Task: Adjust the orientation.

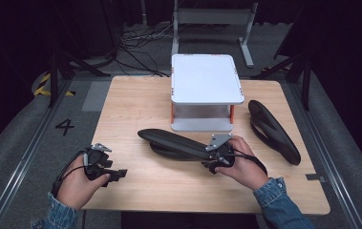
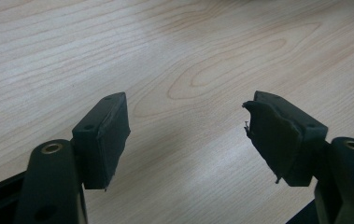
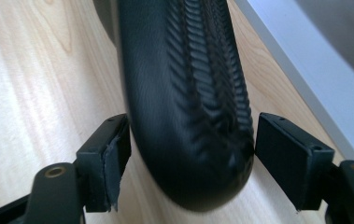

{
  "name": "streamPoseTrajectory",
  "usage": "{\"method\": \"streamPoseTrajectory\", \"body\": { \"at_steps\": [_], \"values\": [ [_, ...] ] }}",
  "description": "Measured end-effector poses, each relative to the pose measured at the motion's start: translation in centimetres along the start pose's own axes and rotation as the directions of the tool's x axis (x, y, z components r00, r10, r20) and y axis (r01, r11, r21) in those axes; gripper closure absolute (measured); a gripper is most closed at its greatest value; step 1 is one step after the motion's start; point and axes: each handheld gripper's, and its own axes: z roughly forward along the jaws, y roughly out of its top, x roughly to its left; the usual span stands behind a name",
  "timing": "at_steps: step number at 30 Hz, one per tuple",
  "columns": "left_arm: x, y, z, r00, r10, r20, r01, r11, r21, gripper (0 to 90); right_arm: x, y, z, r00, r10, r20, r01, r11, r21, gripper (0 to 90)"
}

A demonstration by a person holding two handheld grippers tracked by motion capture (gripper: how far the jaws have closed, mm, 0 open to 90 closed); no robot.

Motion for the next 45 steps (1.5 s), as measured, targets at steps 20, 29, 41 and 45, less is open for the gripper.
{"method": "streamPoseTrajectory", "body": {
  "at_steps": [20,29,41,45],
  "values": [
    [0.0,0.1,0.4,0.9998,-0.011,0.017,0.011,0.9999,0.002,28.6,1.8,1.9,-1.7,0.9992,-0.037,-0.018,0.034,0.9925,-0.117,67.1],
    [0.0,0.2,0.4,0.9997,-0.007,0.023,0.007,1.0,0.005,28.6,4.0,3.1,-3.1,0.975,0.002,-0.222,-0.045,0.9806,-0.19,68.2],
    [0.1,0.1,0.3,0.9998,-0.011,0.014,0.011,0.9999,0.0,28.6,1.5,0.0,-0.7,0.9102,0.341,-0.235,-0.364,0.9294,-0.061,56.8],
    [0.1,0.2,0.3,0.9998,-0.009,0.018,0.009,1.0,0.002,28.6,1.0,-0.7,-0.4,0.9128,0.371,-0.171,-0.381,0.9239,-0.032,54.0]
  ]
}}
